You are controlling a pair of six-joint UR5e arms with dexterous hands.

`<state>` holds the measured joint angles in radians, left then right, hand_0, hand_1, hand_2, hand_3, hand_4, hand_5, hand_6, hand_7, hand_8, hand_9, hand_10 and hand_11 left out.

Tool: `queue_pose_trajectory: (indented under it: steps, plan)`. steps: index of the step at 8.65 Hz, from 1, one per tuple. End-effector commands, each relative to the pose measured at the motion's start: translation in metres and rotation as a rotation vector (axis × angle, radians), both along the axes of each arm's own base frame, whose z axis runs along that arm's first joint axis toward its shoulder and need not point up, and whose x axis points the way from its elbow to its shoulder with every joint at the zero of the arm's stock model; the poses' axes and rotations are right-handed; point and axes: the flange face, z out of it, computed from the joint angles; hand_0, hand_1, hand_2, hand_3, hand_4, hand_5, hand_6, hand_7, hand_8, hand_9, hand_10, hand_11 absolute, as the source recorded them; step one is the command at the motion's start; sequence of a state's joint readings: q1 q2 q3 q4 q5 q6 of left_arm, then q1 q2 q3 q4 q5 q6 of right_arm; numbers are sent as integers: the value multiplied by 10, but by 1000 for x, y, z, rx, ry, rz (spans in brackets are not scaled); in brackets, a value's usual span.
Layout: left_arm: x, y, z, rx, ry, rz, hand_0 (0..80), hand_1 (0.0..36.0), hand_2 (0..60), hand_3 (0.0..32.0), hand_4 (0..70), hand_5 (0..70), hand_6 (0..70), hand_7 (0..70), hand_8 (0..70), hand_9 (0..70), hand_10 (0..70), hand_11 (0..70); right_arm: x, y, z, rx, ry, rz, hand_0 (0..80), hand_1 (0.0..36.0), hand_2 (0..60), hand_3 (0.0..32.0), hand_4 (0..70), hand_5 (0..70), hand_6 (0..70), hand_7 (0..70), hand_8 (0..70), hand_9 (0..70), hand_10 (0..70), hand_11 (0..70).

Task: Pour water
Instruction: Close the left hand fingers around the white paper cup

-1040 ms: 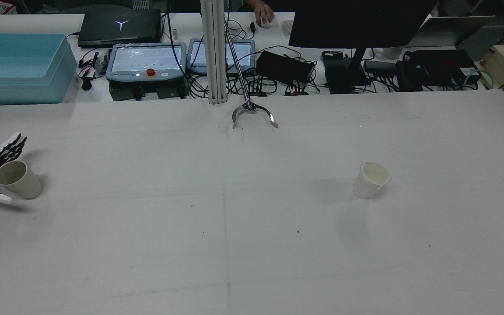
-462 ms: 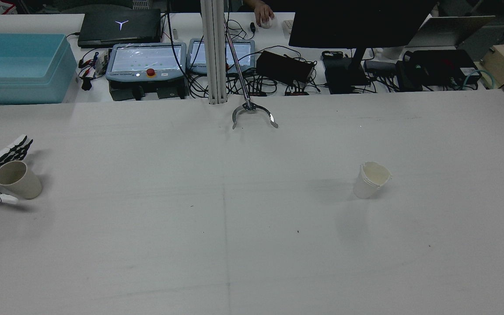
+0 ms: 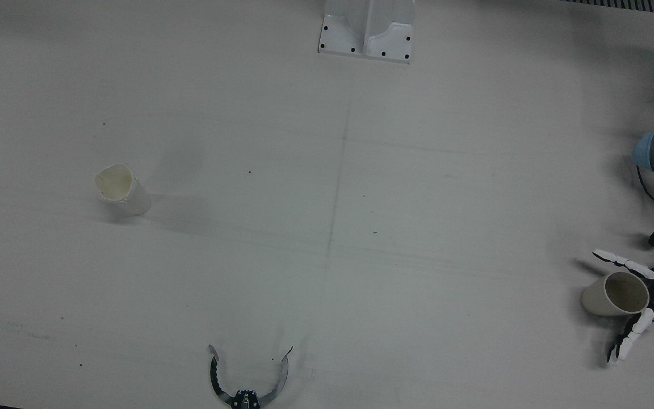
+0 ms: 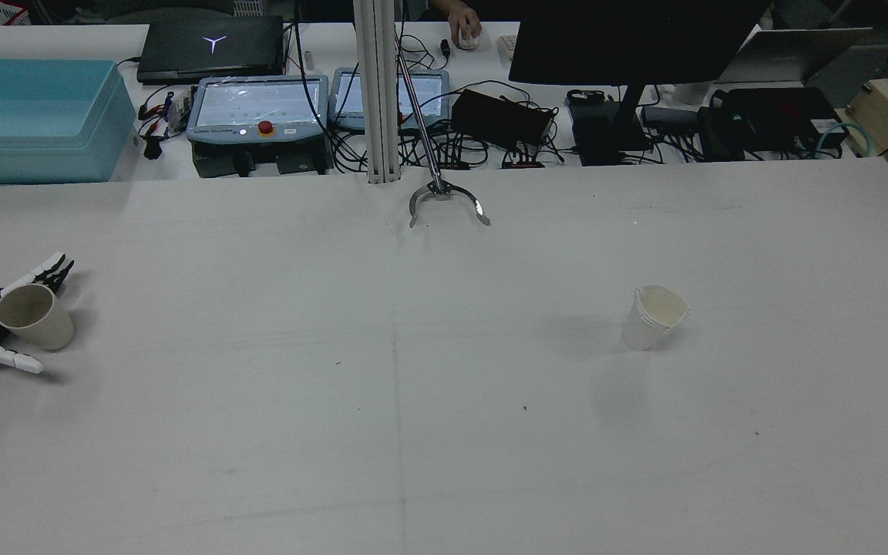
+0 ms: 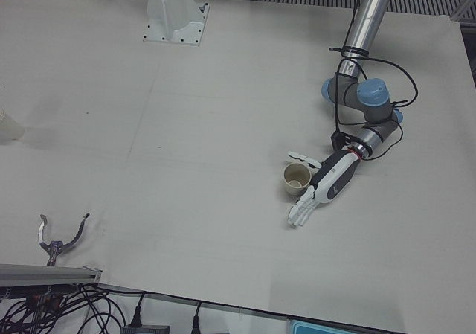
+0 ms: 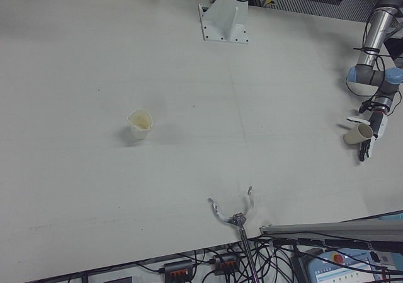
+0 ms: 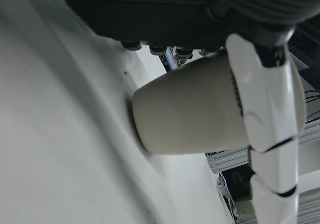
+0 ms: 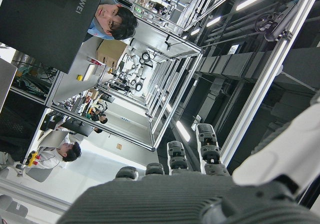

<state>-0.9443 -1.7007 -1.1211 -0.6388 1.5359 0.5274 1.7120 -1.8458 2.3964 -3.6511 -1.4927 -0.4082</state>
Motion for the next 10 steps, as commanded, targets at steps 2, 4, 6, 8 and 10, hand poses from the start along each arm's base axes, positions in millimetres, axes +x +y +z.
queue_pose_trajectory:
  steps: [2,4,6,8,10]
  plan:
    - [1,2,2,-18,0,9,515,202,100,48,0,13,0,32,0,0,0,8,0,0,0,0,0,0,270,25,64,18,62,121,62,142,5,20,0,0]
    - [0,2,3,-24,-3,6,515,206,113,48,0,12,0,30,0,0,0,11,0,0,1,-1,0,0,268,24,64,18,63,123,64,143,7,22,0,0]
    - [0,3,5,-43,-4,10,513,213,160,22,31,60,0,28,0,0,0,15,0,-1,1,-3,-1,0,263,23,64,18,63,122,64,141,8,23,0,0]
    - [-1,2,-2,-82,1,13,496,164,212,0,547,478,4,47,0,0,16,29,0,-1,3,-7,-1,0,263,23,65,18,63,124,63,141,7,22,0,0]
    - [-6,-2,-9,-118,16,10,498,241,562,0,668,700,43,114,0,8,43,69,0,-1,3,-5,-3,0,263,23,64,20,60,124,62,140,6,21,0,0]
